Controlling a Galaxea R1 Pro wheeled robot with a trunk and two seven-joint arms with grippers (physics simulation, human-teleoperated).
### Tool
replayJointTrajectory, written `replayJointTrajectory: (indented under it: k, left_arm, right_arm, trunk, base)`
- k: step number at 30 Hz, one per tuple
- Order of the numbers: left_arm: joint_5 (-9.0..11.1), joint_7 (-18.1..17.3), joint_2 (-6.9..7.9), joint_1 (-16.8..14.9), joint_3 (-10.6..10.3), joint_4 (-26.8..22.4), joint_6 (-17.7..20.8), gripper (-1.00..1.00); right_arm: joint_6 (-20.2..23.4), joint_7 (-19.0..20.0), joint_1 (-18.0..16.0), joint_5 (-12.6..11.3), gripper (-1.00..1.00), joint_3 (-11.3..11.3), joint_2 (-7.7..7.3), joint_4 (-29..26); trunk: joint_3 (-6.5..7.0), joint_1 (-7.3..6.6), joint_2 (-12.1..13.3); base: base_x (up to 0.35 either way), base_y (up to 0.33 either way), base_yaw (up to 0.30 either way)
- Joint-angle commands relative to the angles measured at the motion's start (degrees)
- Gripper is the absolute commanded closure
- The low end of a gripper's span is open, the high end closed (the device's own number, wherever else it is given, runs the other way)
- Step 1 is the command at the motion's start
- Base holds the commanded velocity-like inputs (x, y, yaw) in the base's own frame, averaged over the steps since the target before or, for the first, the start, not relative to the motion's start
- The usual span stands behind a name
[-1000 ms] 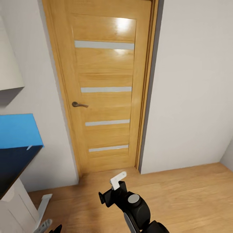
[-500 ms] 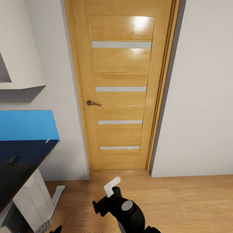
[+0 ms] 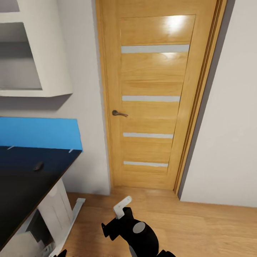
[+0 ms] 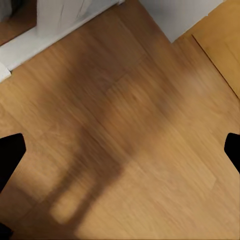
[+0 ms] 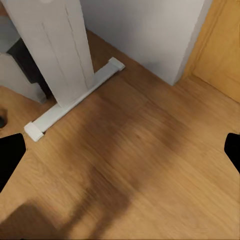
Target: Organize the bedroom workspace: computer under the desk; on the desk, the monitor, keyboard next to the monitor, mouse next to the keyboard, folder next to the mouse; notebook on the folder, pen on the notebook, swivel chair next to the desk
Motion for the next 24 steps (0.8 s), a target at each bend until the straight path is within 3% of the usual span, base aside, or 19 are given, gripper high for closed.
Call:
replayJointTrajectory:
  k: [1,24]
  left_arm:
    - [0.53,0.44,0.03,0.19,0.15,-0.14,0.17,-1.00]
    - [0.39,3.55,0.50,1.13,0.56,-0.05,-0.22,-1.00]
  right_arm:
    - [0.29,-0.02,-0.05,0.06,-1.00,0.05,0.01,-0.02]
    - [0.26,-0.02,-0.05,0.09,-1.00,-0.04,0.02,0.05]
  trunk:
    - [-0.05,0.00,-0.03]
    - [-0.05,0.00,-0.03]
  base:
    - [0.000,0.000,0.272]
    - [0.000,0.000,0.273]
